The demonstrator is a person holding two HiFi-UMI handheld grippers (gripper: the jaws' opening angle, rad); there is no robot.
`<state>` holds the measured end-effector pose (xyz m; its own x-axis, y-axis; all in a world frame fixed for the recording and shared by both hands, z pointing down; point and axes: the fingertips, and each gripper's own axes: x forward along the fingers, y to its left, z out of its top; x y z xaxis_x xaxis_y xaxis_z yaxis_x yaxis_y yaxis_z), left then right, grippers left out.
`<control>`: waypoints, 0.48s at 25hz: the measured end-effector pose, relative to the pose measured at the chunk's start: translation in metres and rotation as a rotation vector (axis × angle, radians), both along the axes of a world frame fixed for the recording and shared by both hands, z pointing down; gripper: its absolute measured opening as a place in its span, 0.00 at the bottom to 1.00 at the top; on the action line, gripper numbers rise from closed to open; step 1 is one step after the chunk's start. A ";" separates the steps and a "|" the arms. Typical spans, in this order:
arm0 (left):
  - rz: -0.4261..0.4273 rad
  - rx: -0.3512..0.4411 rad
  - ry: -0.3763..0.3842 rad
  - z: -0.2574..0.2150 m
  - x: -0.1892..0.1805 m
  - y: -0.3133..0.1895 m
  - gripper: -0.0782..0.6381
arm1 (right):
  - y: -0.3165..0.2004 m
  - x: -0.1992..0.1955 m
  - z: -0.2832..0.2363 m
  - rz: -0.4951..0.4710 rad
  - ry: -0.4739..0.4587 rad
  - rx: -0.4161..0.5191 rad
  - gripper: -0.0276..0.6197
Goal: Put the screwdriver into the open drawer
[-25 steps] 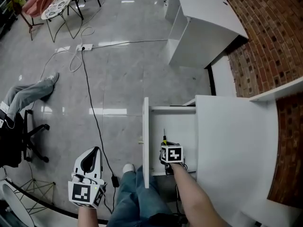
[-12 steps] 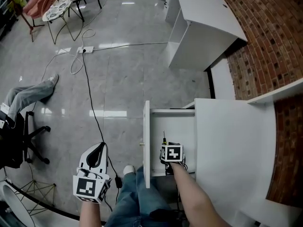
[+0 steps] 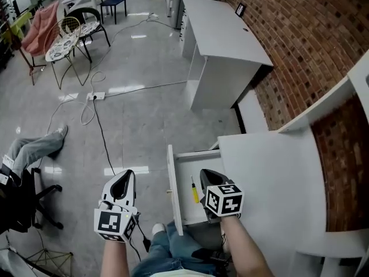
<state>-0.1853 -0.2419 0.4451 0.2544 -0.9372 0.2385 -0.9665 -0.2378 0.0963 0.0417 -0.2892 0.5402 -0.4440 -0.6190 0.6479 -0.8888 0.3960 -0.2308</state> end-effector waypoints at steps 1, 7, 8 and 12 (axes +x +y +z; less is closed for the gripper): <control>0.007 0.020 -0.001 -0.010 0.001 -0.004 0.13 | 0.000 0.000 -0.026 -0.008 -0.012 0.059 0.06; 0.034 0.136 -0.014 -0.064 0.000 -0.013 0.13 | 0.029 -0.001 -0.173 -0.058 -0.131 0.416 0.06; 0.035 0.153 -0.013 -0.073 -0.001 -0.013 0.13 | 0.036 0.000 -0.192 -0.055 -0.138 0.468 0.06; 0.046 0.227 -0.016 -0.105 0.000 -0.009 0.13 | 0.056 0.006 -0.244 -0.068 -0.072 0.669 0.06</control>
<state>-0.1848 -0.2508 0.3404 0.2963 -0.9547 0.0273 -0.9550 -0.2958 0.0196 0.0472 -0.2335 0.2961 -0.5236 -0.8458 0.1019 -0.8486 0.5284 0.0259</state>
